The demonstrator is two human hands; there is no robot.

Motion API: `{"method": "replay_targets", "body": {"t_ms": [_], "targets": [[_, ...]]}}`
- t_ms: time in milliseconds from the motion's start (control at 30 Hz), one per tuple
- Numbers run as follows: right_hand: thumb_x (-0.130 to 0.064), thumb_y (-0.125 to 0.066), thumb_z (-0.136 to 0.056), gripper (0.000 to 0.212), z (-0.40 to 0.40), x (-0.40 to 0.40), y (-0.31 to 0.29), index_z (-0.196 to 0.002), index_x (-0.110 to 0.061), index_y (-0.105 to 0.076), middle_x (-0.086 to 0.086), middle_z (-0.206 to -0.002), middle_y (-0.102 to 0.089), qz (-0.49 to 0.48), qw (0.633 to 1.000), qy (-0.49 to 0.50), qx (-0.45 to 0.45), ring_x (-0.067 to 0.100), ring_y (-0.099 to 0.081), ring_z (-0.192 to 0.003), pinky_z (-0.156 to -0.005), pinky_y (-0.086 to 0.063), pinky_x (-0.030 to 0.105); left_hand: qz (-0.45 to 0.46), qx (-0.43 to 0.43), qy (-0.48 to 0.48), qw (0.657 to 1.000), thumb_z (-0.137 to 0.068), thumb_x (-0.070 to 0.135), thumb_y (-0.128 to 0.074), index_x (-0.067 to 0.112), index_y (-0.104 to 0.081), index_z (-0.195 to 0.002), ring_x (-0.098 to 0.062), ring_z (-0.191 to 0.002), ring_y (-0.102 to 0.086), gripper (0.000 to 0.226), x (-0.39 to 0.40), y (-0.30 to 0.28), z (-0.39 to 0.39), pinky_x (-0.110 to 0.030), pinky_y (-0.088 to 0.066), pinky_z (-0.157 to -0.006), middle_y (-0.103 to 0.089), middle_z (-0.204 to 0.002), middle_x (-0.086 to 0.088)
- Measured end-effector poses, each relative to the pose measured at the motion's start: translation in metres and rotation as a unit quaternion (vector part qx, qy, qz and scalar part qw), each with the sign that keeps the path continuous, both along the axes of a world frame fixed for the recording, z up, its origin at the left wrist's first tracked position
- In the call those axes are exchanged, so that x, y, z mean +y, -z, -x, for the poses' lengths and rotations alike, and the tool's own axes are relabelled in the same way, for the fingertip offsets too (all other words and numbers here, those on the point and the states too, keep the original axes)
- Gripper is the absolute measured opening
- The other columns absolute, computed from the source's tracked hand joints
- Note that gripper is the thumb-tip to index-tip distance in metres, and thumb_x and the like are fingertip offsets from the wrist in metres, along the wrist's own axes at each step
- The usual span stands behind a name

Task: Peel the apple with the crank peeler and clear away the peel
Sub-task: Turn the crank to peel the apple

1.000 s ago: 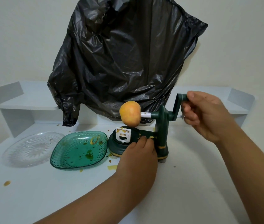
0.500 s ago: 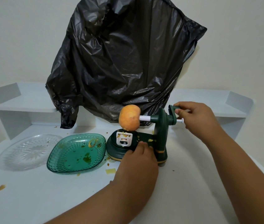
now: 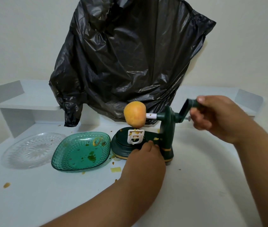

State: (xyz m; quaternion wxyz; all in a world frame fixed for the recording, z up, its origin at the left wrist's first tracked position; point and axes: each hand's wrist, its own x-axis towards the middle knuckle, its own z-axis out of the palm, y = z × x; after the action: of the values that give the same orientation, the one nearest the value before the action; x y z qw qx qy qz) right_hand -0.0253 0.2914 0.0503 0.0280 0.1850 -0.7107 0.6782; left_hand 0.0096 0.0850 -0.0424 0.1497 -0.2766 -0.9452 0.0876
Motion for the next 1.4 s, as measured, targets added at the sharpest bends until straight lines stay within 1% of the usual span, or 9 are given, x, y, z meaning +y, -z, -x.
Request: {"method": "replay_targets", "body": {"t_ms": [233,367,500,600,733,833,933,1067,1400], "targets": [[-0.04,-0.052,-0.094,0.024,0.032,-0.018,0.018,-0.087,-0.032,-0.073,-0.006,-0.07,-0.069,-0.065,0.935,0.288,0.196,0.014,-0.061,-0.062,-0.054,-0.051,0.026,0.003,0.007,0.0,1.0,-0.096,0.007,-0.036,-0.003,-0.024,-0.143,-0.034,-0.131,-0.029,0.05,0.001,-0.001,-0.001,-0.043,-0.038,-0.094,-0.032,-0.146,-0.022],[-0.018,-0.054,-0.097,0.023,0.044,-0.022,0.036,-0.093,-0.03,-0.073,-0.011,-0.079,-0.073,-0.102,0.943,0.298,0.111,0.011,-0.068,-0.076,-0.063,-0.055,0.03,0.002,0.005,-0.015,1.0,-0.095,0.007,-0.037,-0.003,-0.028,-0.142,-0.034,-0.13,-0.032,0.049,0.001,-0.003,-0.003,-0.042,-0.04,-0.092,-0.035,-0.145,-0.022],[-0.008,-0.051,-0.097,0.021,0.037,-0.007,0.047,-0.092,-0.004,-0.071,0.015,-0.084,-0.074,-0.15,0.976,0.147,-0.064,0.021,-0.072,-0.072,-0.052,-0.052,0.025,-0.014,0.027,-0.009,0.999,-0.054,0.027,-0.082,0.009,-0.075,-0.097,-0.017,-0.084,-0.068,0.048,-0.001,-0.006,-0.009,-0.025,-0.052,-0.054,-0.074,-0.093,-0.007],[-0.011,-0.059,-0.092,0.019,0.027,0.01,0.044,-0.08,-0.002,-0.07,0.019,-0.076,-0.071,-0.153,0.968,-0.013,-0.196,0.019,-0.067,-0.056,-0.047,-0.051,0.024,-0.026,0.044,-0.005,0.999,-0.037,0.026,-0.087,0.01,-0.078,-0.076,-0.015,-0.065,-0.068,0.043,0.002,-0.002,-0.009,-0.021,-0.047,-0.043,-0.074,-0.072,-0.005],[-0.022,-0.08,-0.071,0.026,0.013,0.017,0.034,-0.08,0.001,-0.072,0.013,-0.06,-0.064,-0.124,0.937,-0.221,-0.241,0.011,-0.055,-0.037,-0.037,-0.044,0.017,-0.023,0.02,-0.022,0.999,-0.07,0.026,-0.073,0.008,-0.071,-0.107,-0.019,-0.092,-0.064,0.042,0.001,-0.012,-0.012,-0.026,-0.051,-0.062,-0.07,-0.104,-0.009],[-0.028,-0.081,-0.073,0.031,0.012,0.013,0.025,-0.075,0.0,-0.067,0.005,-0.052,-0.058,0.035,0.938,-0.284,-0.196,0.004,-0.041,-0.03,-0.032,-0.035,0.01,-0.006,-0.007,-0.012,1.0,-0.095,0.007,-0.038,-0.003,-0.032,-0.14,-0.033,-0.125,-0.037,0.046,0.002,-0.005,-0.005,-0.041,-0.042,-0.087,-0.039,-0.141,-0.021],[-0.033,-0.076,-0.076,0.03,0.015,0.0,0.018,-0.068,-0.007,-0.064,0.001,-0.049,-0.053,0.153,0.971,-0.17,-0.072,0.006,-0.034,-0.031,-0.035,-0.028,0.012,-0.006,-0.002,-0.008,1.0,-0.096,0.006,-0.035,-0.004,-0.028,-0.141,-0.034,-0.127,-0.032,0.047,0.004,-0.006,-0.004,-0.042,-0.04,-0.089,-0.035,-0.144,-0.022],[-0.024,-0.062,-0.09,0.022,0.023,-0.016,0.018,-0.071,-0.015,-0.07,0.003,-0.059,-0.059,0.155,0.981,0.09,0.078,0.009,-0.039,-0.04,-0.038,-0.03,0.017,-0.005,0.005,-0.011,1.0,-0.097,0.006,-0.034,-0.004,-0.028,-0.141,-0.034,-0.127,-0.032,0.046,0.005,-0.004,-0.003,-0.042,-0.039,-0.089,-0.035,-0.143,-0.021],[-0.022,-0.06,-0.093,0.014,0.038,-0.022,0.035,-0.09,-0.027,-0.073,0.0,-0.09,-0.072,-0.037,0.957,0.288,0.024,0.015,-0.061,-0.071,-0.056,-0.047,0.03,0.007,-0.02,-0.025,0.999,-0.096,0.006,-0.036,-0.004,-0.029,-0.141,-0.034,-0.129,-0.032,0.046,0.004,-0.008,-0.005,-0.043,-0.039,-0.092,-0.036,-0.144,-0.022]]}}
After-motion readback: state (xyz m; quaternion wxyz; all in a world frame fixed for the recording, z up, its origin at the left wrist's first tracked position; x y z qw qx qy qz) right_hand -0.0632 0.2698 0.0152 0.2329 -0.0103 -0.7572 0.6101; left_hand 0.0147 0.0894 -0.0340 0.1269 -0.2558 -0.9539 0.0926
